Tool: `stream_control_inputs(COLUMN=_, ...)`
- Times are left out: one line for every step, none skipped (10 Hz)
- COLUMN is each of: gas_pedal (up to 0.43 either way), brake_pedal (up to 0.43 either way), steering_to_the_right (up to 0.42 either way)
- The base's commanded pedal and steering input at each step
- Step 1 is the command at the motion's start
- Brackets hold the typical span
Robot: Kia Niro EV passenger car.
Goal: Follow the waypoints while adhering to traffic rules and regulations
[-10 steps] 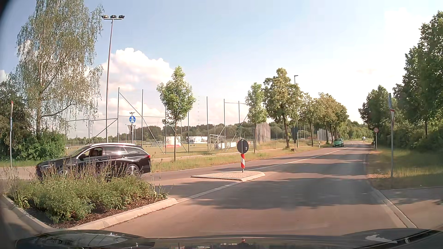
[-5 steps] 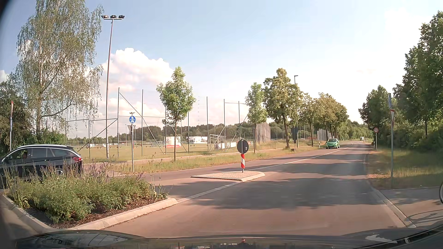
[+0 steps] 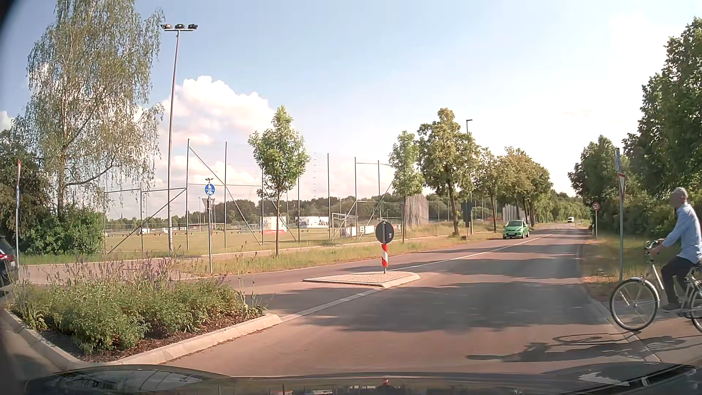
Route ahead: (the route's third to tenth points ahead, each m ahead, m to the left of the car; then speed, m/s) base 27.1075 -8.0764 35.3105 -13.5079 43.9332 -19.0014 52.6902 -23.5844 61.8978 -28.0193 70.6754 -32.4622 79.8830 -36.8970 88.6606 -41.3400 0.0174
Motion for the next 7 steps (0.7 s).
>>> stream_control_inputs(gas_pedal=0.000, brake_pedal=0.195, steering_to_the_right=0.117)
stream_control_inputs(gas_pedal=0.000, brake_pedal=0.183, steering_to_the_right=0.117)
stream_control_inputs(gas_pedal=0.000, brake_pedal=0.165, steering_to_the_right=0.117)
stream_control_inputs(gas_pedal=0.000, brake_pedal=0.134, steering_to_the_right=0.117)
stream_control_inputs(gas_pedal=0.000, brake_pedal=0.122, steering_to_the_right=0.117)
stream_control_inputs(gas_pedal=0.000, brake_pedal=0.128, steering_to_the_right=0.117)
stream_control_inputs(gas_pedal=0.000, brake_pedal=0.128, steering_to_the_right=0.117)
